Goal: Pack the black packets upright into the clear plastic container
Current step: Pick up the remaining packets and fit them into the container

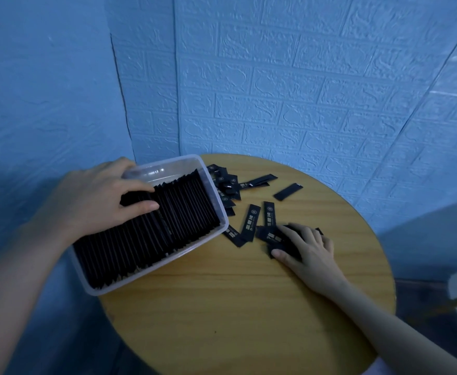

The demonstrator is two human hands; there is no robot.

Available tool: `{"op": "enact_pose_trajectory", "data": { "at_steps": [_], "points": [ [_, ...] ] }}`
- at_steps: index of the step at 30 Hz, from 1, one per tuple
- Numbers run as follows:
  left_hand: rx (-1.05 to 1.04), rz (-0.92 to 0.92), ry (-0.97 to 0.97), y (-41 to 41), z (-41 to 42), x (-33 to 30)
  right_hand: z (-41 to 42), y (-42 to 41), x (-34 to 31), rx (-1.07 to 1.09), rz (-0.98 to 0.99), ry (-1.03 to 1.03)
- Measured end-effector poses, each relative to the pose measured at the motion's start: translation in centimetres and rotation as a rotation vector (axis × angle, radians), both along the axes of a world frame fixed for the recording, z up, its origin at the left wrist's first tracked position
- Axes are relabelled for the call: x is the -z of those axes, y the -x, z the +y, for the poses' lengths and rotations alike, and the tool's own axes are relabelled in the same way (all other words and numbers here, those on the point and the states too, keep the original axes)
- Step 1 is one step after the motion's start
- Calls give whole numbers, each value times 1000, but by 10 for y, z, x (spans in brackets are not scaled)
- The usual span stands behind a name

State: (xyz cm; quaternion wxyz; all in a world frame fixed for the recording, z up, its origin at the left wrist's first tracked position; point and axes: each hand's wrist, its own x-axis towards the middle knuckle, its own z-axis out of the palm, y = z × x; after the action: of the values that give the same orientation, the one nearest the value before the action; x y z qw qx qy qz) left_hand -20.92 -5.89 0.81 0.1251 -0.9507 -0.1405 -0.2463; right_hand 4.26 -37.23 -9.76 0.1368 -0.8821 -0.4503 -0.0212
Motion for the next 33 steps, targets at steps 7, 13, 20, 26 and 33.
{"op": "enact_pose_trajectory", "data": {
  "at_steps": [7,13,20,26,33],
  "points": [
    [12,28,-92,2,-10,-1,35,7,-9,18,-94,-104],
    [-16,-16,-127,6,-24,0,49,17,-8,-210,-66,130],
    [-52,10,-167,-4,-15,1,26,13,-12,-269,81,-83],
    [-32,12,-207,-13,-8,0,48,16,-28,23,87,-34],
    [-44,8,-196,-10,-1,0,96,37,-21,140,-49,271]
  ]
}}
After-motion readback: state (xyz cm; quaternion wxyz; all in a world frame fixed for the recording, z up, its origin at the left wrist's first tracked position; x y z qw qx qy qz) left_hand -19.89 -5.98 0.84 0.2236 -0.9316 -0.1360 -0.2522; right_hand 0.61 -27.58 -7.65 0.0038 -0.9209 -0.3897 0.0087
